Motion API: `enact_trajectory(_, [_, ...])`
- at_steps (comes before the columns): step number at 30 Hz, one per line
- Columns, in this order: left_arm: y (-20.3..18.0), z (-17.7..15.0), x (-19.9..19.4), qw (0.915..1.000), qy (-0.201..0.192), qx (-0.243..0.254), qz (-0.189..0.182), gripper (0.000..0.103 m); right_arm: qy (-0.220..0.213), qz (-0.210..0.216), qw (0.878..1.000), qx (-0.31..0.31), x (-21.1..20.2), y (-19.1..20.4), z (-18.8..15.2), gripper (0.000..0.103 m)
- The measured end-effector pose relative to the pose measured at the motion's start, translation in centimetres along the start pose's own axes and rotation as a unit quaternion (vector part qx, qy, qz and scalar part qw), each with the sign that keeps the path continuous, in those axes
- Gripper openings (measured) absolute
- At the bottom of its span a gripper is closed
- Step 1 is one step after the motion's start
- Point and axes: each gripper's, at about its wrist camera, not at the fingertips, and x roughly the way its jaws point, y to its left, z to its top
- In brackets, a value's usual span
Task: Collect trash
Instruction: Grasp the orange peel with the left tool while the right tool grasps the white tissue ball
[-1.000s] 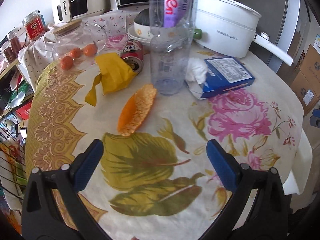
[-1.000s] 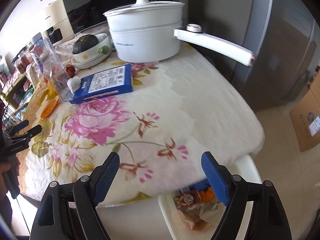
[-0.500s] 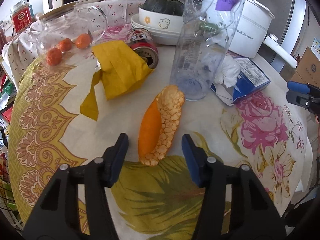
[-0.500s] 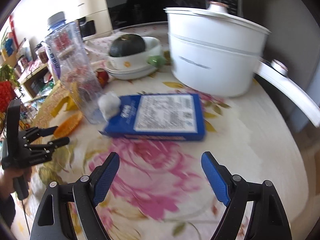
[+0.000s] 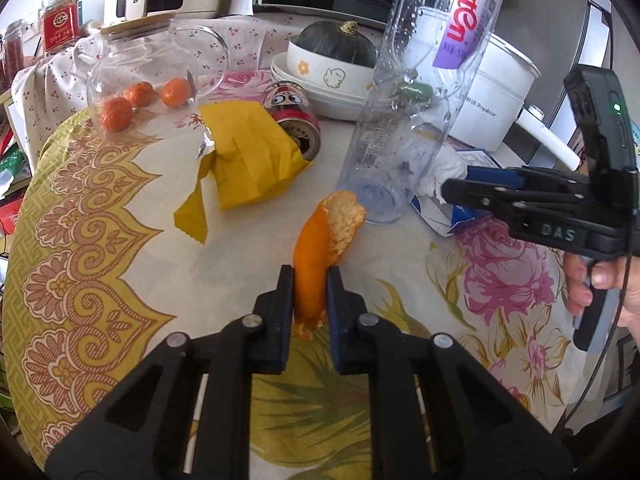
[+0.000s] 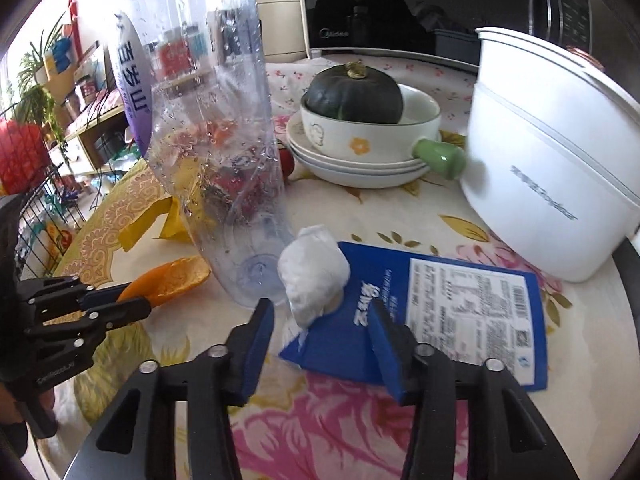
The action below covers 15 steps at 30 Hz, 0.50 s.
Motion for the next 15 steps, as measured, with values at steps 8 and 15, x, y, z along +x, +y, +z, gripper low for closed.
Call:
enact_trajectory(8, [0.0, -0.7, -0.8, 0.9999, 0.006, -0.010, 0.004, 0.016, -0.003, 0.007, 1.000, 0.009, 0.0, 0.4, 0.3, 0.021])
enact_trajectory(15, [-1.3, -1.6, -2.9, 0.9999, 0.014, -0.008, 0.006, 0.016, -0.009, 0.002, 1.000, 0.018, -3.9, -0.5, -1.1, 0.021])
